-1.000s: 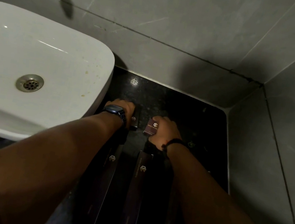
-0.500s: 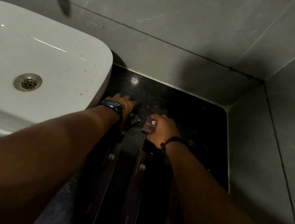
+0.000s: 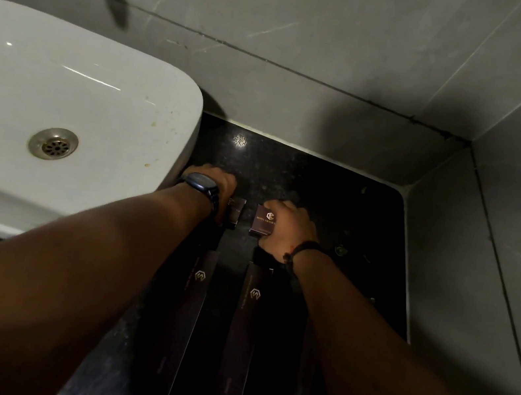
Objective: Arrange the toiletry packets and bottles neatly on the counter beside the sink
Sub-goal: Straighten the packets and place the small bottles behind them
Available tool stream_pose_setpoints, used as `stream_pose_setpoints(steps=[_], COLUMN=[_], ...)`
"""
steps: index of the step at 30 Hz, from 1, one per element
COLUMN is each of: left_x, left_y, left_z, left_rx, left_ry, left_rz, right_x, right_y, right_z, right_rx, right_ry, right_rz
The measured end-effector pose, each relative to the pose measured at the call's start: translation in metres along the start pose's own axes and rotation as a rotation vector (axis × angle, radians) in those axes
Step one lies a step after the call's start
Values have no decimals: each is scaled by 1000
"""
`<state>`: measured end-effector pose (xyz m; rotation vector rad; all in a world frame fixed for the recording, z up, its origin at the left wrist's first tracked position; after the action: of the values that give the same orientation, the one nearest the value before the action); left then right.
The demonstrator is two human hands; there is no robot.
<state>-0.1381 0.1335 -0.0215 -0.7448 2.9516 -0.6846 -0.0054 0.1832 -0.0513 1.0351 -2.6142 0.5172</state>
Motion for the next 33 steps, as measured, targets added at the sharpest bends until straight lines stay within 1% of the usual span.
stream_pose_setpoints(steps=[5, 7, 8, 9, 11, 12, 13, 14, 16, 18, 20, 22, 24, 28, 33], left_x=[-2, -5, -10, -15, -33, -44, -58, -72, -102, -130, -155, -173, -186, -198, -201], left_y=[-5, -9, -12, -15, -22, -26, -28, -31, -35, -38, -38, -35, -31, -28, -29], left_z=[4, 0, -7, -14, -26, -30, -32, -33, -31, -27, -19, -10, -5, -5, -8], left_rx=[53, -5, -64, -124, -216, -240, -244, -231, -185, -151, -118, -95, -101, -181, -204], left_ry=[-17, -115, -189, -261, -372, -413, -451, -485, -545, -583, -588, -572, -560, -603, -613], left_rz=[20, 43, 61, 79, 122, 145, 170, 191, 226, 270, 305, 322, 342, 382, 393], right_x=[6, 5, 3, -1, -19, -31, -47, -64, -100, -129, -144, -147, -148, -148, -152], right_y=[-6, -13, -21, -30, -58, -72, -85, -96, -109, -113, -111, -106, -101, -91, -90], right_z=[-3, -17, -31, -48, -85, -99, -108, -113, -110, -97, -82, -71, -66, -62, -61], right_rx=[-21, -101, -191, -318, -590, -689, -746, -761, -701, -580, -459, -394, -379, -363, -353], right_ry=[-51, -43, -28, -14, -21, -28, -18, 10, 100, 205, 288, 328, 341, 289, 228], right_rz=[-16, -39, -38, -25, 43, 93, 151, 215, 341, 431, 451, 433, 418, 389, 379])
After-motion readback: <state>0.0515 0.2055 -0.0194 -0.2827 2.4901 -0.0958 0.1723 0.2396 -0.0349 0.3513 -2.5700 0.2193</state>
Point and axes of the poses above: each hand's wrist, its own y-axis towards the middle knuckle, its own z-axis out of the palm, x = y × z, the point moved 9 cm from there along y, towards the middle knuckle, and after that the axes turned 8 degrees about -z, right-handed, at the moved point
